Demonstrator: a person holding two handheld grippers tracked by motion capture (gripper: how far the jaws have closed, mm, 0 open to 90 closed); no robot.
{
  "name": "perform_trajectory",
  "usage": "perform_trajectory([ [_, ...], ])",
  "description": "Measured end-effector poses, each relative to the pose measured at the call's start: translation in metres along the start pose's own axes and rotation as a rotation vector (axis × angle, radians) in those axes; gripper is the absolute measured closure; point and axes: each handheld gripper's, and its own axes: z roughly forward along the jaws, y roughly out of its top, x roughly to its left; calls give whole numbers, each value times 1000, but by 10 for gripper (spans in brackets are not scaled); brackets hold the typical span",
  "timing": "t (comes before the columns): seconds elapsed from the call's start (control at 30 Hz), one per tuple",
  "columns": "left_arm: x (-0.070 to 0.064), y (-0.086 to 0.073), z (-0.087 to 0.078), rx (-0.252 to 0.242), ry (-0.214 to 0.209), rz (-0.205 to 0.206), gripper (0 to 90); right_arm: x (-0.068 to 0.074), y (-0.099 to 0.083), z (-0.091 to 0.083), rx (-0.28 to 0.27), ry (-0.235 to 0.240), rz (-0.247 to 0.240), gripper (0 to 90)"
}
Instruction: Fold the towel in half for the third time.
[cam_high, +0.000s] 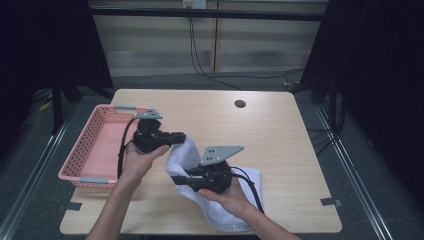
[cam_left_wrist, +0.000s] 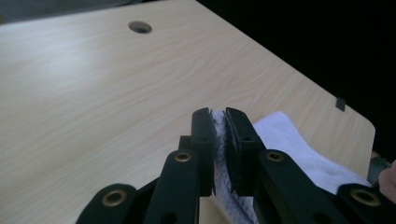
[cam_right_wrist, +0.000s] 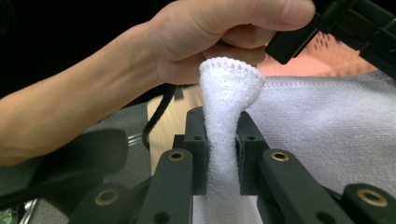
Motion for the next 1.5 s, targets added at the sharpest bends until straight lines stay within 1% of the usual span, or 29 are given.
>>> perform_trajectory([
  [0.07,-4,-5,19,18,-20,-9,824,-1,-13,-7,10,-22,21,791],
  [0.13,-8,-5,31,25,-38,-5,820,-2,-24,-18,4,-39,42,790],
  [0.27,-22,-2,58,48,-49,21,814,-3,-41,-46,-19,-99,68,788],
  [0.37,-33,0,79,72,-82,32,810,-1,-57,-67,-25,-150,79,783],
  [0.47,-45,1,102,101,-113,42,805,0,-73,-83,-27,-178,107,777],
  [0.5,-48,1,108,119,-119,50,795,0,-81,-89,-8,-182,114,772],
  [0.53,-53,0,118,150,-106,56,792,0,-85,-93,6,-185,113,770],
  [0.57,-55,-1,125,168,-102,55,793,0,-92,-100,20,-205,122,766],
  [0.6,-58,-3,134,184,-111,55,792,-1,-96,-104,27,-210,132,762],
  [0.63,-60,-5,140,181,-122,47,792,-3,-103,-110,35,-224,155,755],
  [0.7,-65,-10,154,209,-127,65,787,-3,-111,-118,51,-240,164,746],
  [0.8,-72,-16,171,189,-167,75,766,-3,-123,-129,87,-262,178,714],
  [0.87,-75,-16,175,172,-192,79,720,-2,-129,-136,110,-261,204,654],
  [0.93,-78,-14,175,148,-189,90,700,-1,-130,-143,112,-284,195,598],
  [1.0,-80,-10,170,108,-215,96,619,-2,-129,-152,110,-303,200,504],
  [1.03,-81,-7,165,97,-204,96,585,-4,-128,-156,102,-300,216,479],
  [1.07,-81,-5,159,84,-209,101,554,-6,-126,-161,106,-326,212,430],
  [1.1,-80,-4,154,76,-212,106,548,-8,-123,-164,93,-341,208,414],
  [1.13,-80,-3,148,64,-202,105,536,-10,-121,-166,81,-338,207,416],
  [1.17,-79,-3,140,72,-191,101,523,-15,-117,-168,86,-342,204,400],
  [1.2,-79,-5,133,90,-185,110,529,-23,-113,-168,80,-363,211,377],
  [1.23,-79,-7,128,99,-186,118,545,-31,-110,-167,68,-370,213,380],
  [1.27,-80,-14,119,129,-182,134,554,-39,-108,-165,74,-371,226,376],
  [1.3,-81,-19,115,150,-187,150,582,-52,-105,-159,82,-388,236,377],
  [1.33,-83,-27,108,173,-191,174,602,-60,-104,-156,83,-400,231,389],
  [1.37,-85,-38,99,202,-204,187,610,-72,-103,-150,101,-399,239,398],
  [1.4,-86,-48,94,212,-222,185,611,-84,-101,-142,120,-410,246,401],
  [1.47,-90,-63,84,237,-221,179,606,-101,-98,-129,164,-421,239,419],
  [1.5,-92,-73,80,249,-240,172,597,-107,-97,-126,180,-426,246,419],
])
